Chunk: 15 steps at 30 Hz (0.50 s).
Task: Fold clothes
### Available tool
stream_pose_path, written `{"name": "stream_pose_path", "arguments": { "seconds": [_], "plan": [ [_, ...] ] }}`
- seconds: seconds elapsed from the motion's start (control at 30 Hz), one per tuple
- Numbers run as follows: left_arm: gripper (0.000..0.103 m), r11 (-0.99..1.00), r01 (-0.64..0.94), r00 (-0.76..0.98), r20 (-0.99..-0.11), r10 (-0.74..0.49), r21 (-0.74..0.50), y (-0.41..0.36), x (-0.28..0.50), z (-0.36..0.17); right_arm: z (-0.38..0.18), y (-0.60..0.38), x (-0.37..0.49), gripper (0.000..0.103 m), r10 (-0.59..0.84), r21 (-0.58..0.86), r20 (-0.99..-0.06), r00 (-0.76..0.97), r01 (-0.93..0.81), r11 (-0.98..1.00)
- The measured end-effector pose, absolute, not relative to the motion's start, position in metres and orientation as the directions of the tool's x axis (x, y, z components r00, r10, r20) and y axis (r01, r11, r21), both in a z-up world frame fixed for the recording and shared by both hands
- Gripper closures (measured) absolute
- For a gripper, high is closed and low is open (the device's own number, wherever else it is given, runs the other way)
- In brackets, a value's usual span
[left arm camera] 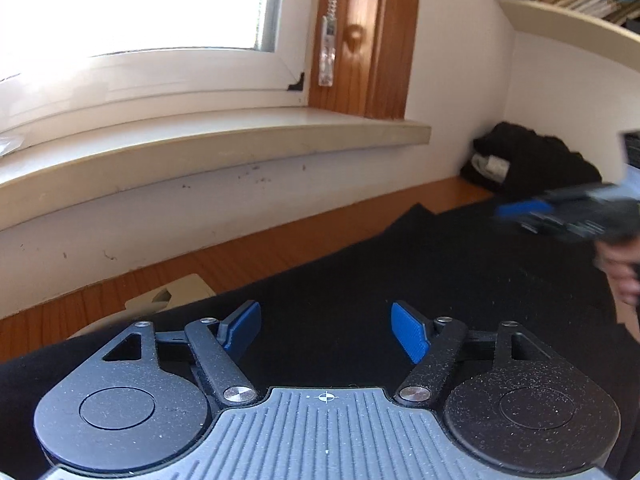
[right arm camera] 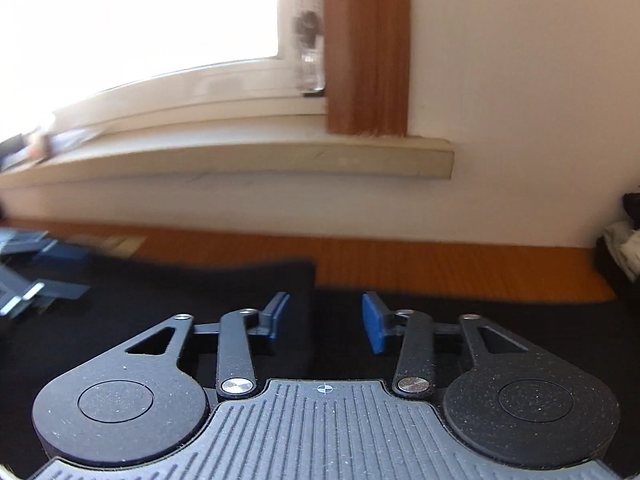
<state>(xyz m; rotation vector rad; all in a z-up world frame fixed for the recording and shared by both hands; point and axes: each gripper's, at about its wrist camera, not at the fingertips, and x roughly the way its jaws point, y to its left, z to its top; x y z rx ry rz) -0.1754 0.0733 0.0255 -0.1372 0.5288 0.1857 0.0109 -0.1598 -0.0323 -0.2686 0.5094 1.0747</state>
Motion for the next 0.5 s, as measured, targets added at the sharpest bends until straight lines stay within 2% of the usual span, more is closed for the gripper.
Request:
{"name": "stream_pose_path", "arguments": {
  "seconds": [0.17, 0.23, 0.27, 0.3, 0.33, 0.43, 0.5],
  "plan": [
    [0.027, 0.971, -0.222, 0.833, -0.534, 0.143, -0.086, 0.075, -0.174, 0.022, -0.047, -0.223, -0.046, 0.057, 0.783, 0.087, -0.539, 0.31, -0.904, 0.418],
    [0.027, 0.968, -0.23, 0.83, -0.54, 0.141, -0.1, 0.078, -0.173, 0.021, -0.053, -0.242, -0.065, 0.06, 0.796, 0.084, -0.521, 0.308, -0.909, 0.407],
    [0.027, 0.967, -0.233, 0.829, -0.542, 0.14, -0.106, 0.079, -0.173, 0.021, -0.057, -0.25, -0.073, 0.077, 0.796, 0.073, -0.514, 0.319, -0.909, 0.411],
    [0.027, 0.966, -0.235, 0.828, -0.543, 0.138, -0.112, 0.08, -0.173, 0.021, -0.061, -0.257, -0.079, 0.088, 0.785, 0.051, -0.514, 0.345, -0.902, 0.43],
    [0.027, 0.964, -0.237, 0.828, -0.544, 0.137, -0.118, 0.081, -0.173, 0.021, -0.064, -0.265, -0.084, 0.091, 0.774, 0.029, -0.514, 0.371, -0.894, 0.448],
    [0.027, 0.964, -0.238, 0.826, -0.548, 0.135, -0.121, 0.083, -0.173, 0.02, -0.068, -0.281, -0.088, 0.089, 0.732, -0.003, -0.523, 0.436, -0.86, 0.51],
    [0.027, 0.964, -0.236, 0.825, -0.549, 0.133, -0.121, 0.082, -0.172, 0.02, -0.063, -0.287, -0.091, 0.085, 0.719, -0.042, -0.496, 0.487, -0.84, 0.54]
  ]
}}
